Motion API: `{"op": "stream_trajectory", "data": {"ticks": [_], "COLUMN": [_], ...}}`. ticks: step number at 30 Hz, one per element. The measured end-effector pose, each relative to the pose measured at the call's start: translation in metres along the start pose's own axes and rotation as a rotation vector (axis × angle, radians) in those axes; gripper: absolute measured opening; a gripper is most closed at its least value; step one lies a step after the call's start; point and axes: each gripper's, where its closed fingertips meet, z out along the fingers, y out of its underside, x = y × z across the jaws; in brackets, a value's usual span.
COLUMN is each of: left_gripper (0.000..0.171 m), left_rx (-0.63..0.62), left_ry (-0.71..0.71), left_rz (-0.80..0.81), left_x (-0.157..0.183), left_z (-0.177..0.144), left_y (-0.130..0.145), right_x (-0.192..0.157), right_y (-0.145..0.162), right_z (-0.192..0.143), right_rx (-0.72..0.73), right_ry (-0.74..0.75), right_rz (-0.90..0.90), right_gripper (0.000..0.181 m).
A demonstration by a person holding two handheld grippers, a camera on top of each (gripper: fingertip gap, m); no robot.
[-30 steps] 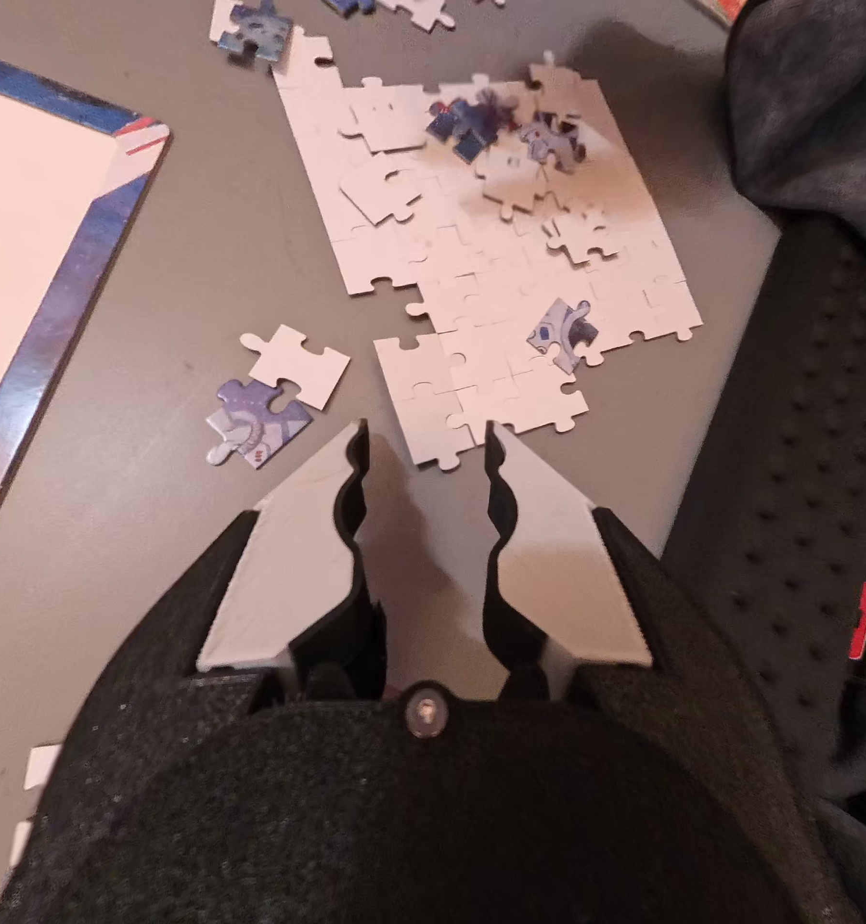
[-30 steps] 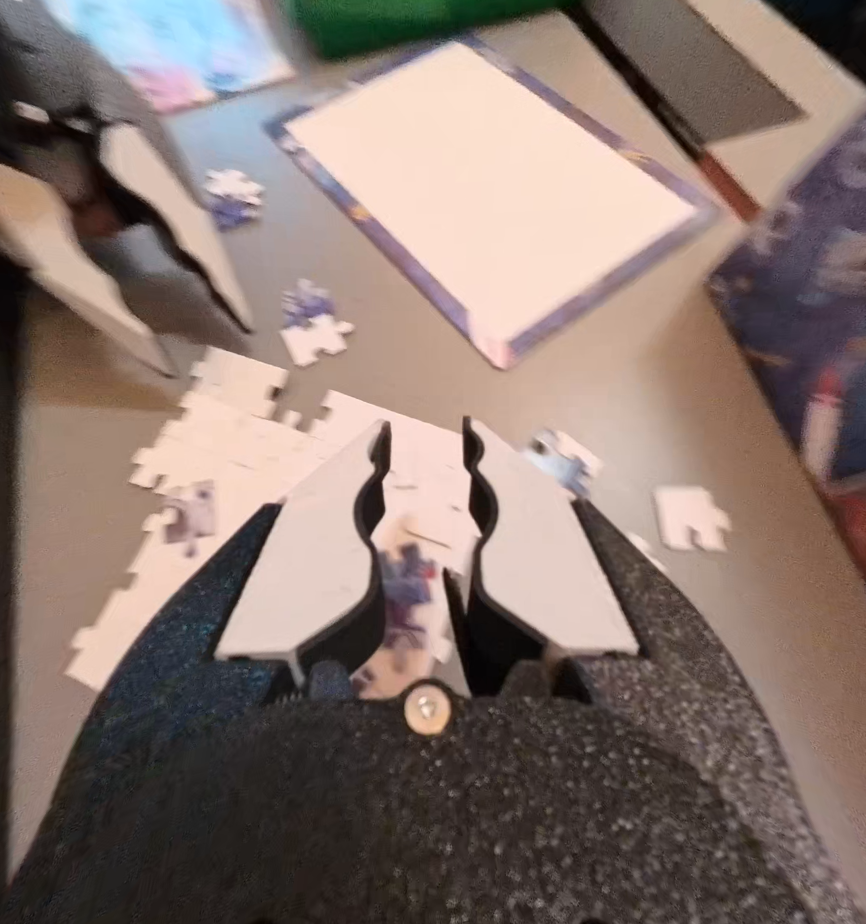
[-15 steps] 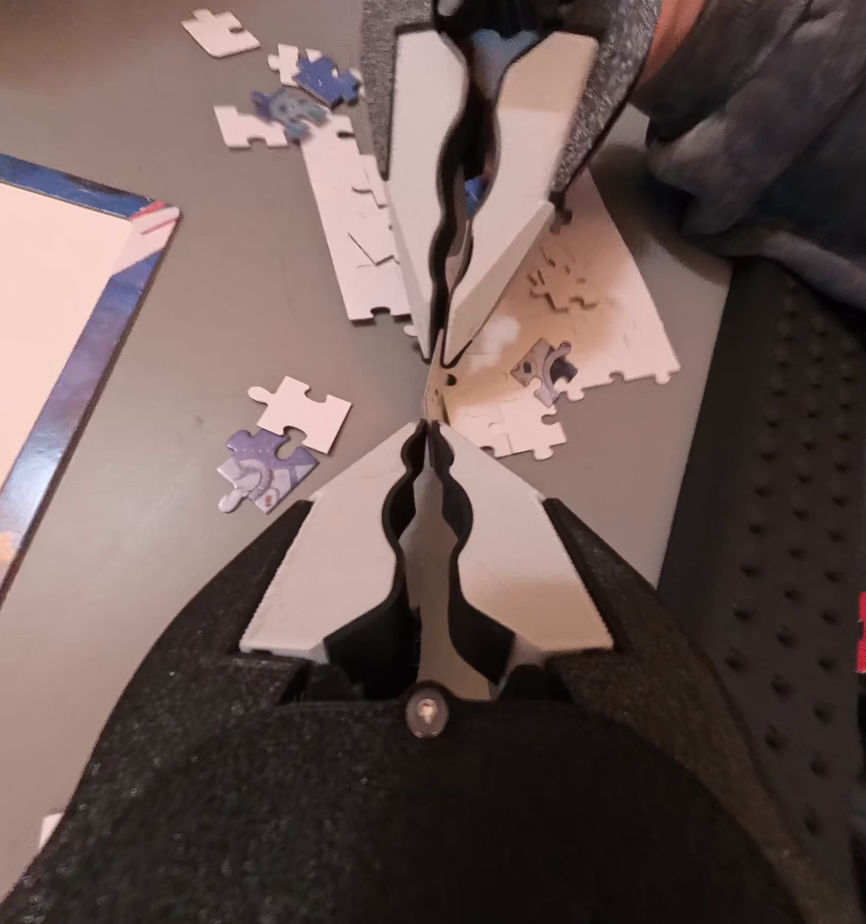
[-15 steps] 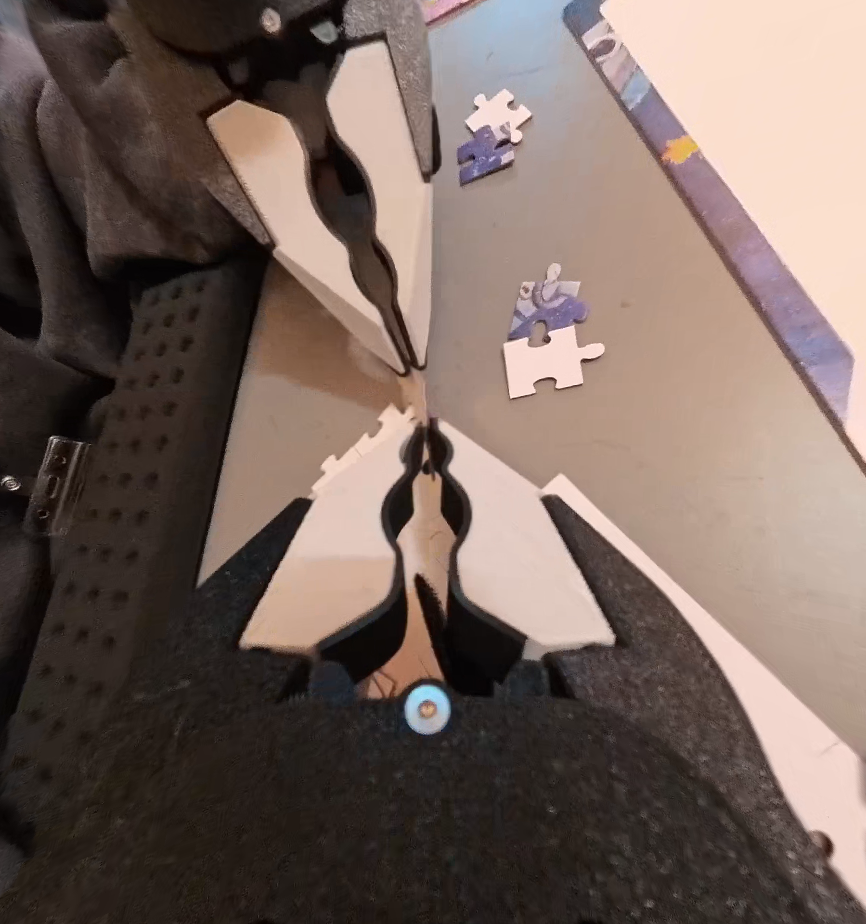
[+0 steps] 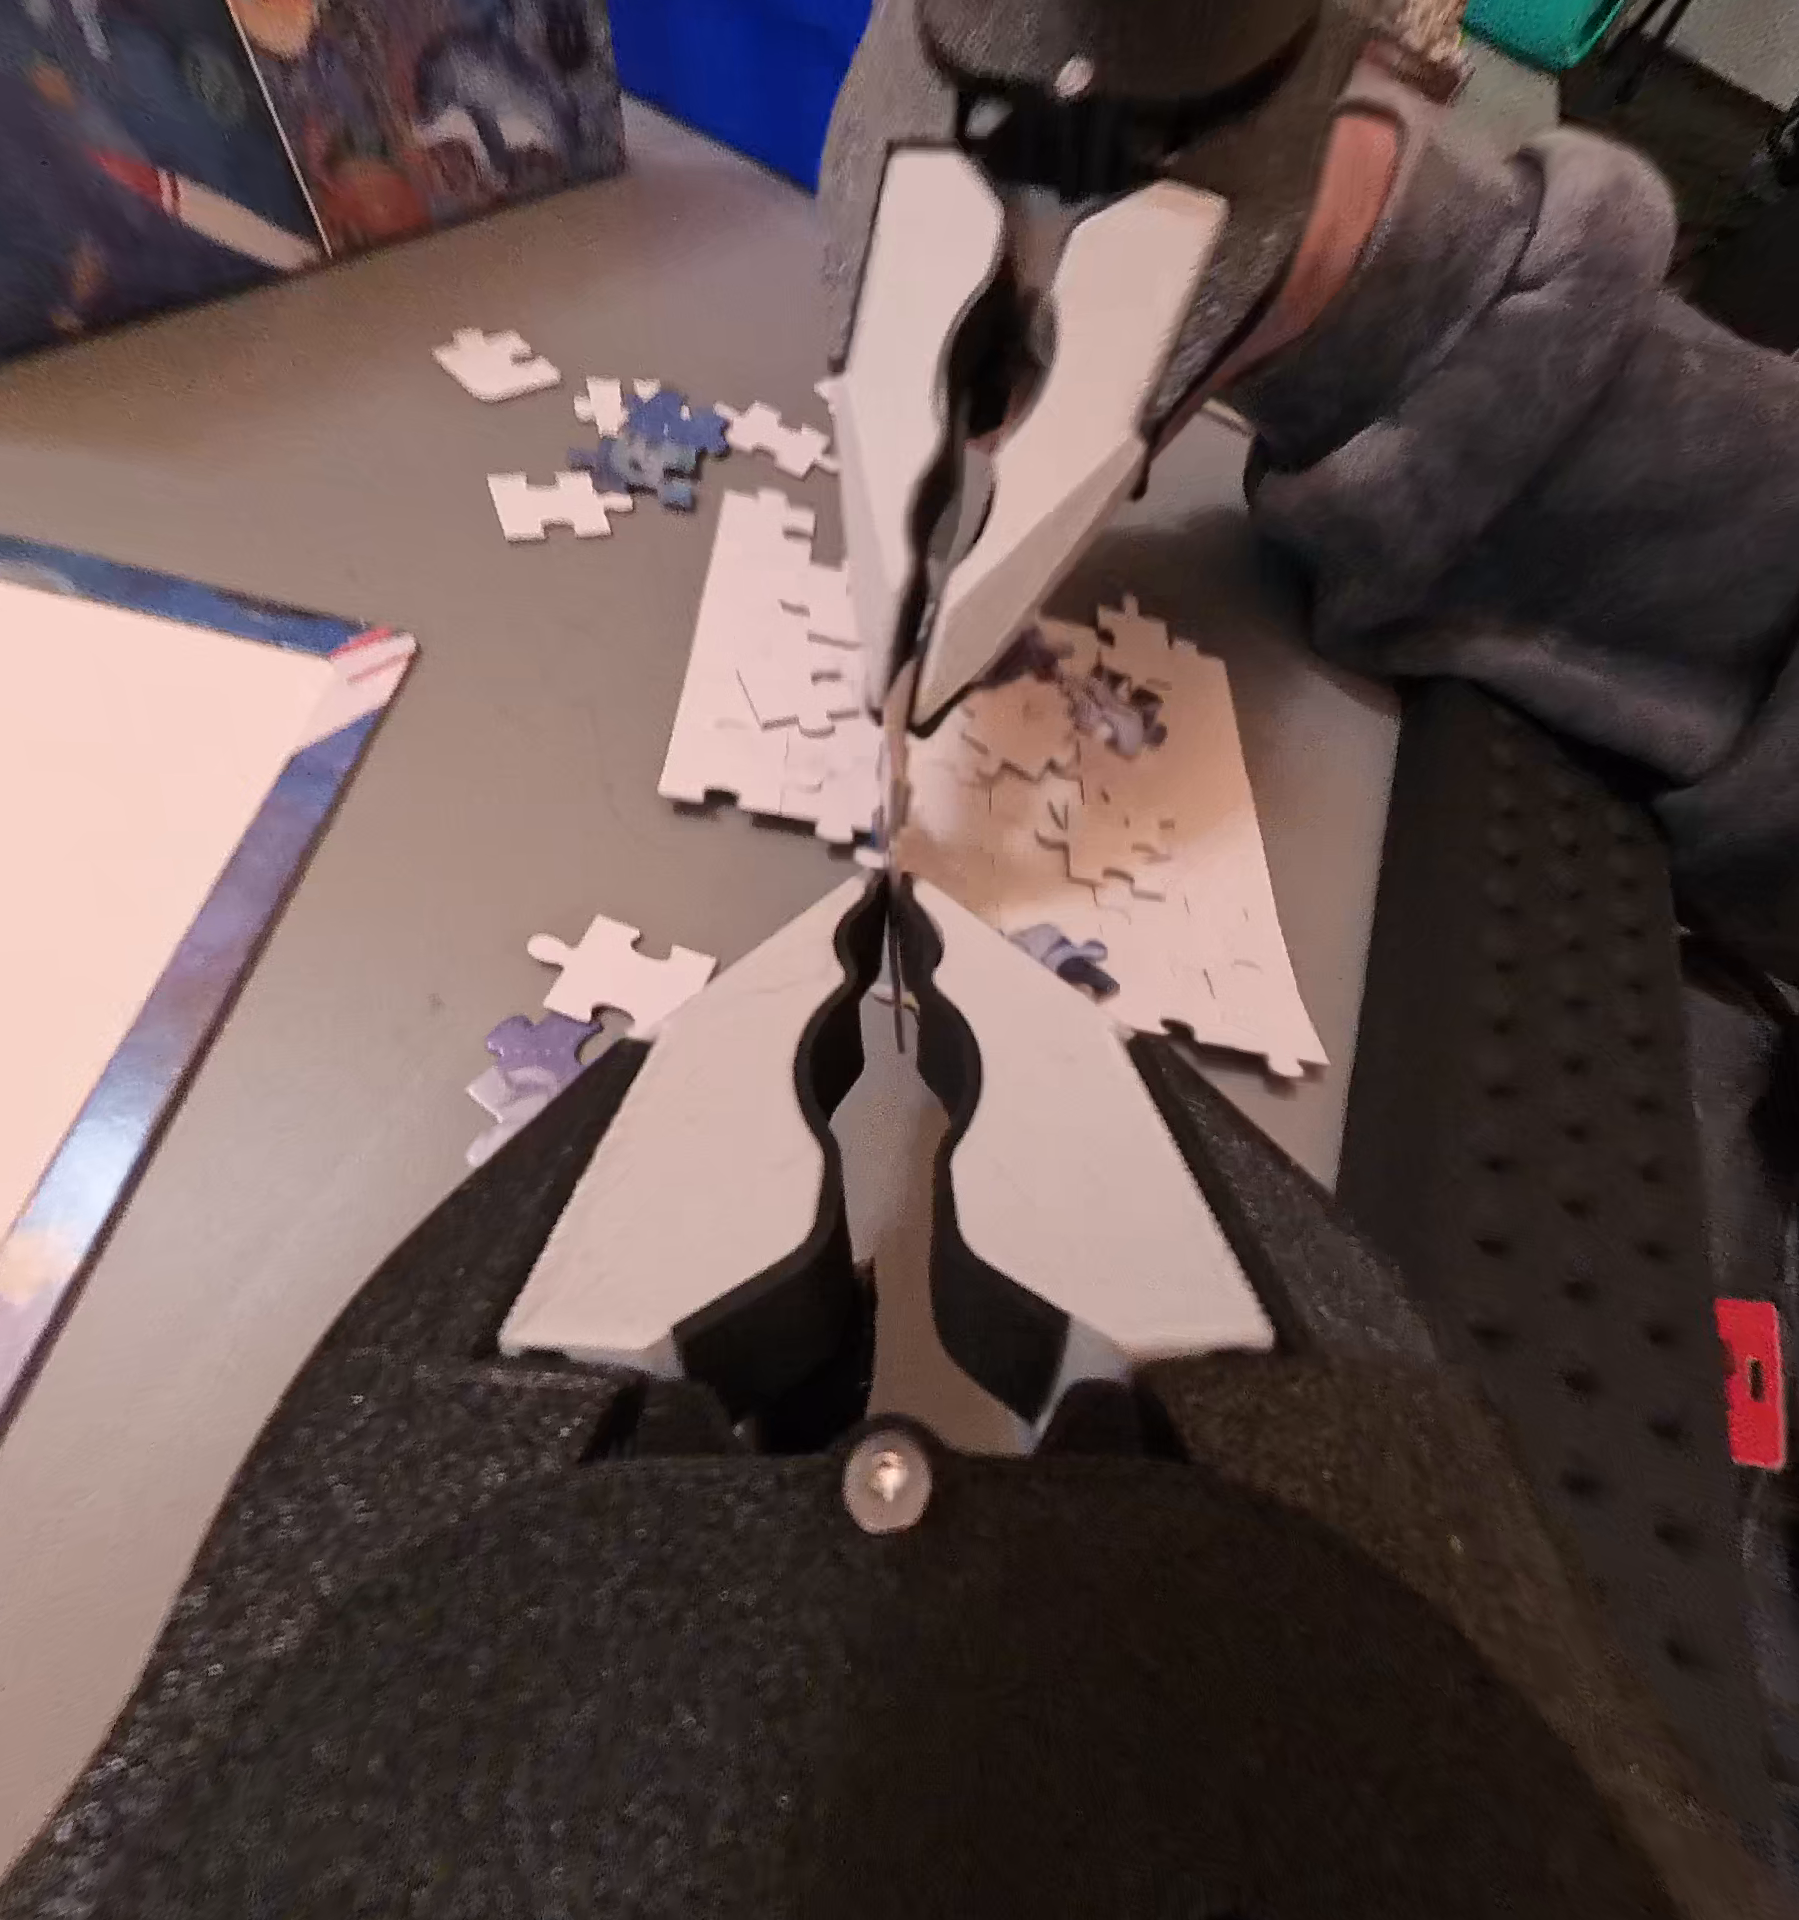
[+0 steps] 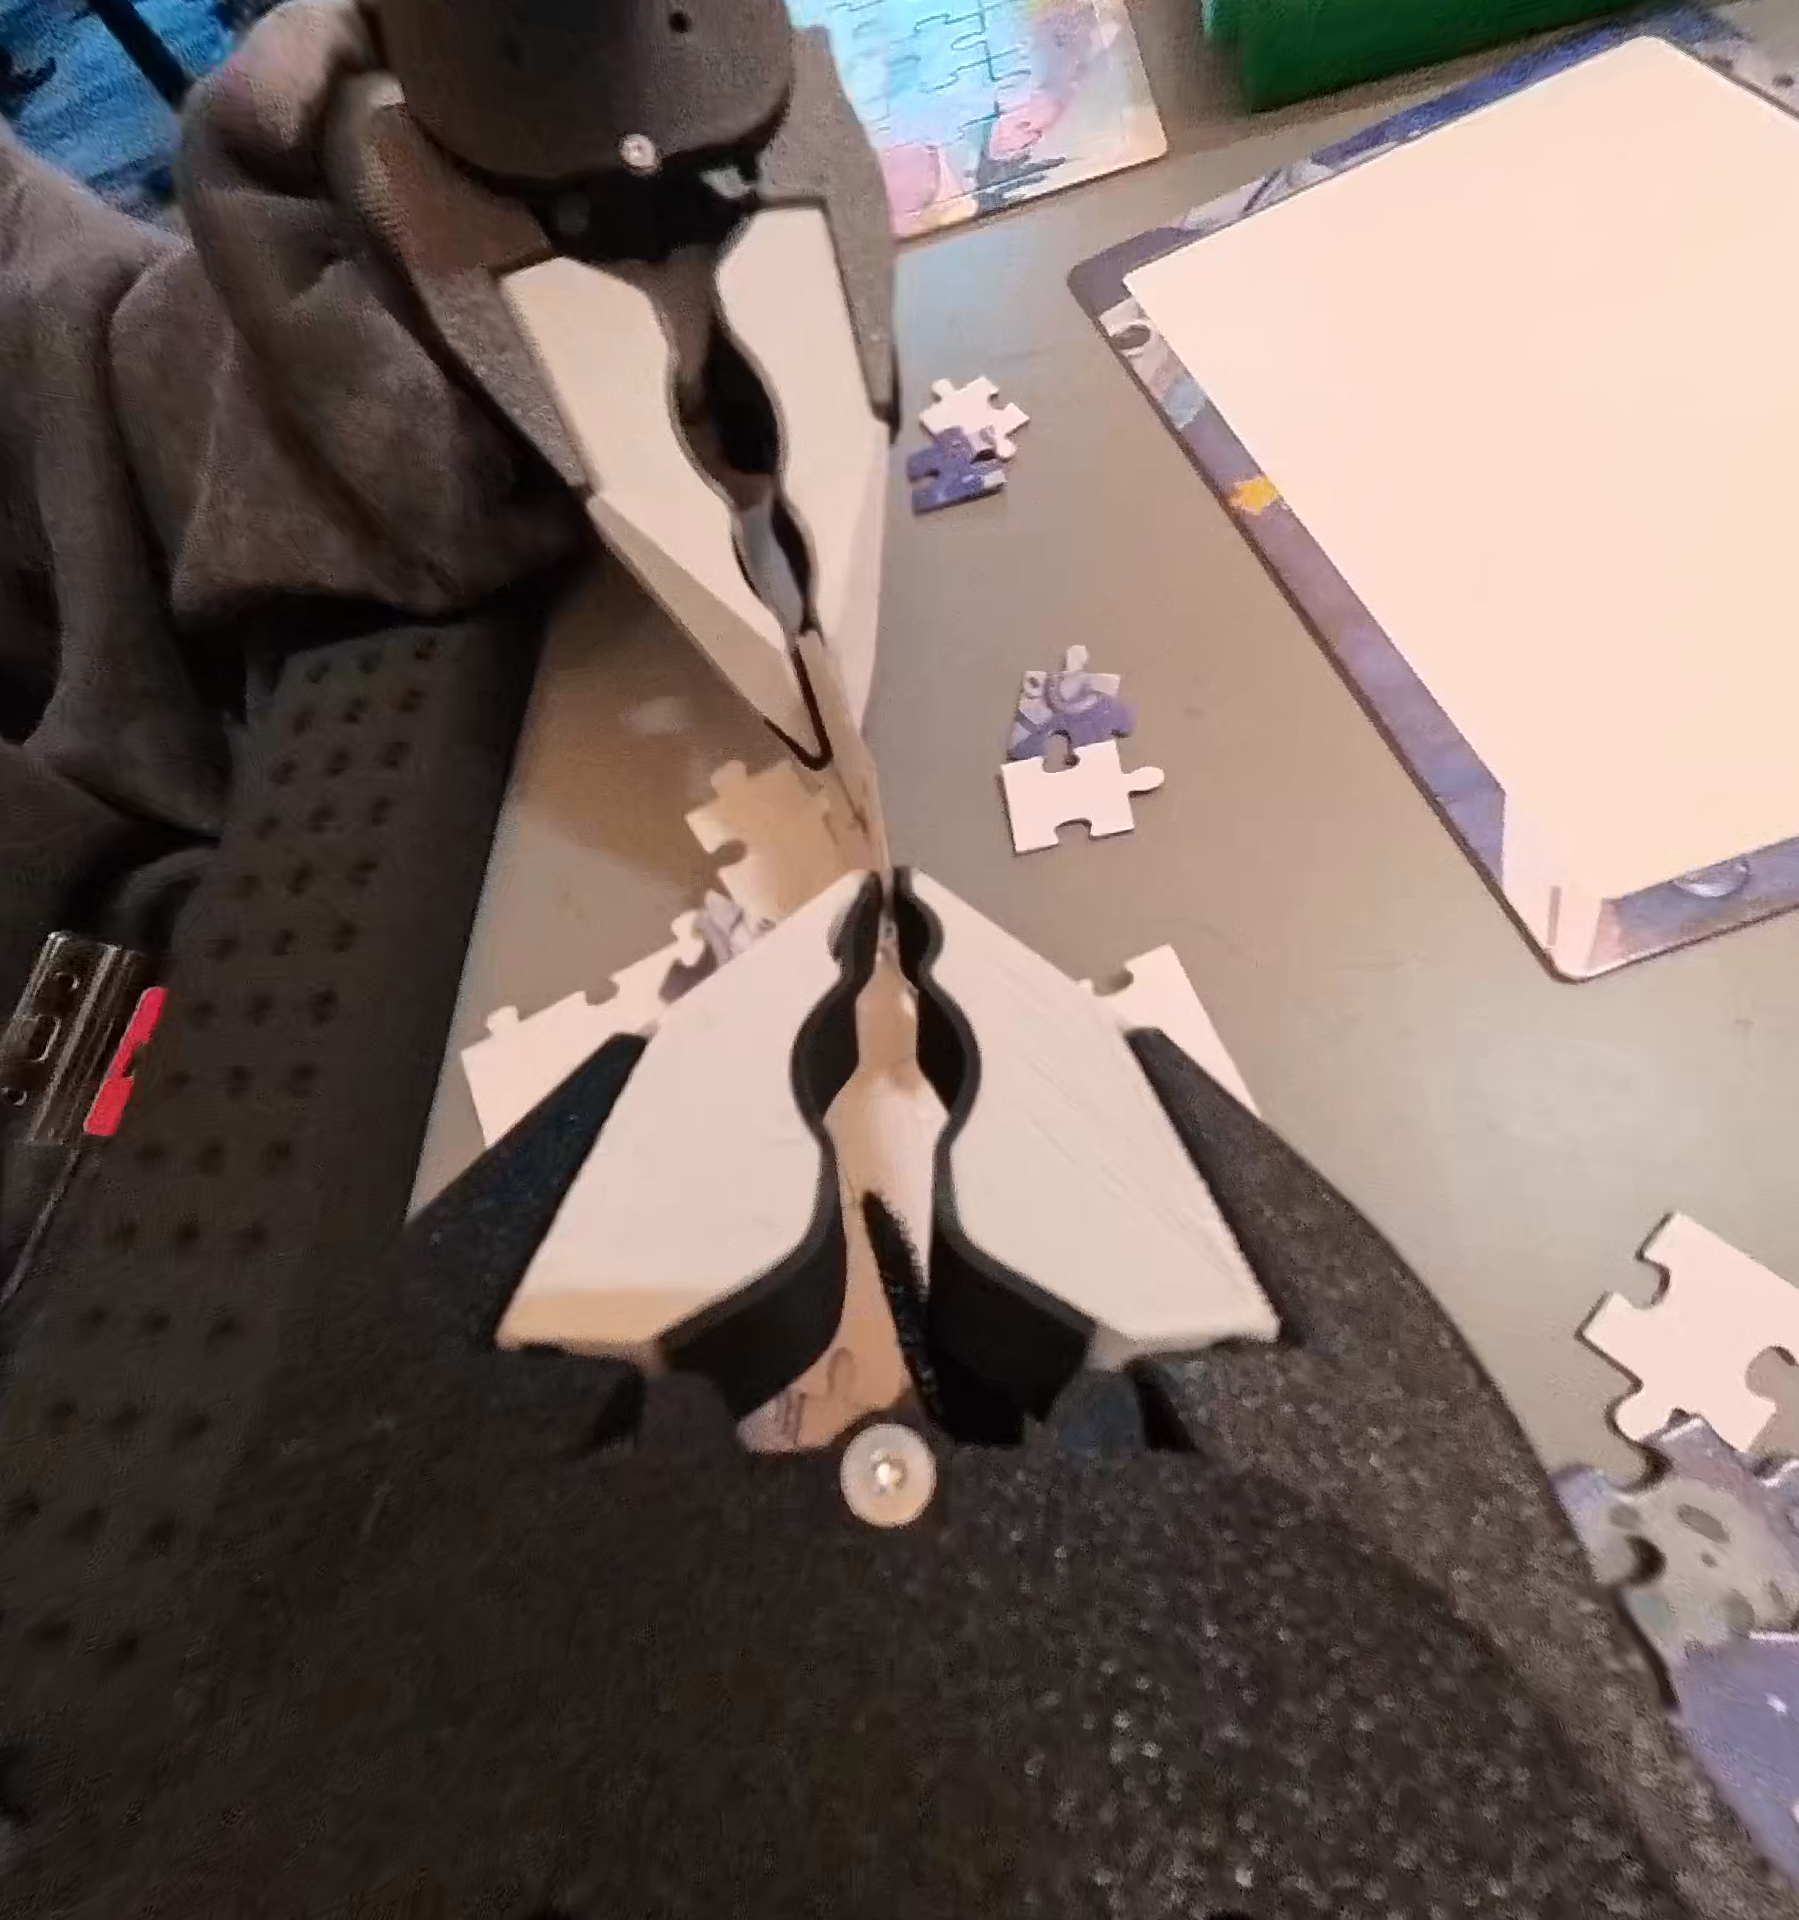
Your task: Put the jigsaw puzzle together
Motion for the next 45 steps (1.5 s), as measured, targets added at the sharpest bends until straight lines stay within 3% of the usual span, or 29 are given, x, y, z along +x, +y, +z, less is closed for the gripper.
{"op": "stream_trajectory", "data": {"ticks": [3, 6, 12, 16, 19, 22, 25, 29, 32, 33, 37, 39, 42, 45], "left_gripper": [0.001, 0.001, 0.001, 0.006, 0.001, 0.001, 0.002, 0.001, 0.001, 0.001, 0.001, 0.001, 0.001, 0.001], "left_rx": [0.016, 0.010, 0.020, 0.084, 0.064, 0.112, 0.184, 0.249, 0.325, 0.363, 0.442, 0.433, 0.455, 0.434], "left_ry": [-0.034, -0.031, -0.024, -0.024, 0.004, 0.112, 0.126, 0.143, 0.159, 0.163, 0.194, 0.180, 0.238, 0.273], "left_rz": [0.038, -0.005, -0.035, -0.066, -0.054, -0.053, -0.069, -0.117, -0.159, -0.191, -0.333, -0.372, -0.430, -0.496], "left_x": [-0.003, -0.009, -0.010, -0.013, -0.007, 0.012, 0.012, 0.009, 0.006, 0.004, -0.008, -0.014, -0.009, -0.007], "left_z": [-0.002, -0.004, -0.004, -0.010, -0.008, -0.013, -0.022, -0.030, -0.038, -0.041, -0.047, -0.042, -0.039, -0.032], "left_y": [-0.004, 0.001, -0.002, -0.012, -0.009, -0.018, -0.031, -0.040, -0.053, -0.059, -0.067, -0.064, -0.070, -0.068], "right_x": [0.010, -0.008, 0.009, -0.012, -0.015, 0.019, 0.035, 0.066, 0.051, 0.057, 0.103, 0.085, 0.026, -0.002], "right_y": [-0.005, -0.007, 0.000, -0.006, -0.002, 0.011, 0.017, 0.023, 0.004, 0.003, 0.050, 0.038, -0.020, -0.053], "right_z": [-0.001, 0.004, 0.006, 0.001, 0.000, -0.004, -0.009, -0.033, -0.050, -0.061, -0.108, -0.089, -0.044, -0.022], "right_rx": [0.030, 0.032, 0.003, 0.053, 0.044, -0.012, -0.014, -0.051, 0.059, 0.065, -0.152, -0.048, 0.177, 0.241], "right_ry": [0.038, -0.059, 0.024, -0.139, -0.185, 0.019, 0.098, 0.316, 0.247, 0.300, 0.635, 0.464, 0.072, 0.089], "right_rz": [0.029, 0.055, 0.053, 0.131, 0.144, 0.113, 0.134, 0.108, 0.114, 0.109, 0.133, 0.175, 0.180, -0.099], "right_gripper": [0.005, 0.006, 0.001, 0.005, 0.002, 0.002, 0.002, 0.002, 0.003, 0.000, 0.000, 0.016, 0.049, 0.057]}}
